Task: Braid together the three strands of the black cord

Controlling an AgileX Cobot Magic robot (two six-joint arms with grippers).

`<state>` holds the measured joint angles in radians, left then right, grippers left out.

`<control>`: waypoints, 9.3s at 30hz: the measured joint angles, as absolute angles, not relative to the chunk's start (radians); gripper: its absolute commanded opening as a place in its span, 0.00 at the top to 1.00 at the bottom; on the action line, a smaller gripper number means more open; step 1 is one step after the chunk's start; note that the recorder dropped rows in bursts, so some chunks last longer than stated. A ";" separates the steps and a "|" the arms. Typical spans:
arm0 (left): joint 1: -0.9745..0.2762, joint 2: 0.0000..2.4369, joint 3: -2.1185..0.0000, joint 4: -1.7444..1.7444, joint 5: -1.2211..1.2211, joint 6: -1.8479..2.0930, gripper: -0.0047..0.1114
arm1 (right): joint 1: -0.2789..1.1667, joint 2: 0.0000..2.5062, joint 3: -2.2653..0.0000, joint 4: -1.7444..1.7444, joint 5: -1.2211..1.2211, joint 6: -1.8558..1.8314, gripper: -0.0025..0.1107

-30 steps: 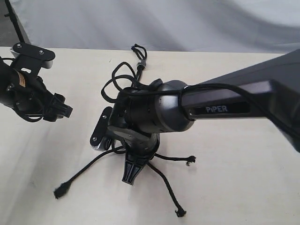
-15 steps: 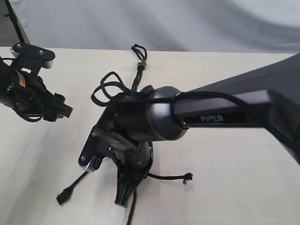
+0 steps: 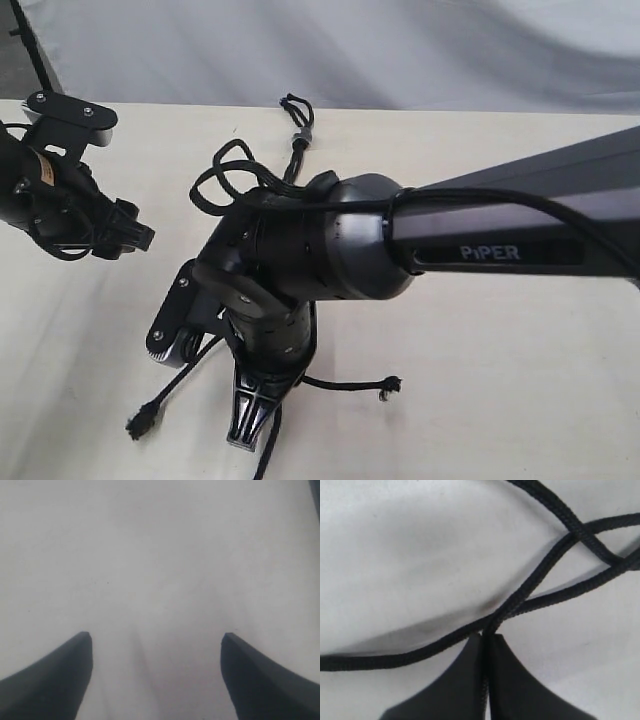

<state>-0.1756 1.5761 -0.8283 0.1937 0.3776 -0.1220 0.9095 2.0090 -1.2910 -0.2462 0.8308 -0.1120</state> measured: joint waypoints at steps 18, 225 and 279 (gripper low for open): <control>-0.176 1.576 -0.828 0.194 0.383 -0.122 0.37 | 0.892 2.058 -1.289 -0.203 0.852 -0.091 0.98; -0.523 1.728 -0.657 0.294 0.237 0.050 0.96 | 0.357 1.456 -0.981 -0.130 0.332 -0.033 0.35; -0.684 1.488 -0.604 0.025 0.394 -0.006 0.60 | 0.357 1.456 -0.981 -0.130 0.323 -0.033 0.35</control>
